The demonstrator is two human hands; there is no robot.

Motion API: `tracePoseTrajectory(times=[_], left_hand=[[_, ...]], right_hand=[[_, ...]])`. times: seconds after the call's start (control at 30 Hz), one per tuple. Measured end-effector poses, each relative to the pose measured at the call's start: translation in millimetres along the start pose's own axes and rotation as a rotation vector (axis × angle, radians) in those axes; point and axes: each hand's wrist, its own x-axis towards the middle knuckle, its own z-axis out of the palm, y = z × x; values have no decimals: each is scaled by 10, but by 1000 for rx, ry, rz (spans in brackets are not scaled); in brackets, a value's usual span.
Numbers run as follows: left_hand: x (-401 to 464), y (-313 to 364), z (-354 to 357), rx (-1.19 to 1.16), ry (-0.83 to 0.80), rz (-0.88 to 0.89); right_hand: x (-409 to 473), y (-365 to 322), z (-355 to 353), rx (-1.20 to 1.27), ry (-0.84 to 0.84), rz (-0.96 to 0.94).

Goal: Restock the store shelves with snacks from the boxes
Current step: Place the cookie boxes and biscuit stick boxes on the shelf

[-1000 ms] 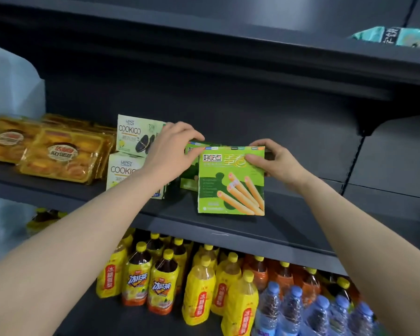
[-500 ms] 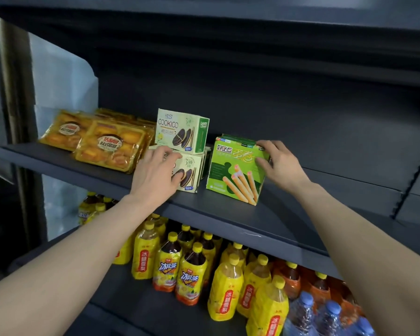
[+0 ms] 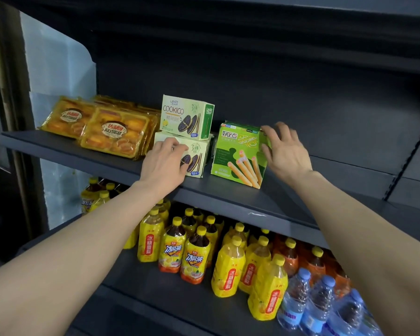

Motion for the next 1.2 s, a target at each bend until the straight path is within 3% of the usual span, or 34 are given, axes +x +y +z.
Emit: tracePoseTrajectory(times=[0.37,0.6,0.87,1.2], left_hand=[[-676,-194,-264,-69,10,76],[-1497,-588,-68,-124,-40,81],[-2927,-1165,743,-177,-303,-43],[-5173,-1825,1859,-78,-661,-334]], right_hand=[[-837,-884,-266,-146,42,-67],[-1695,-1682,57,-17,8,-114],[-3088,-2413,1012,127,-332,-148],[-4791,-3431,2419,368,-763,-207]])
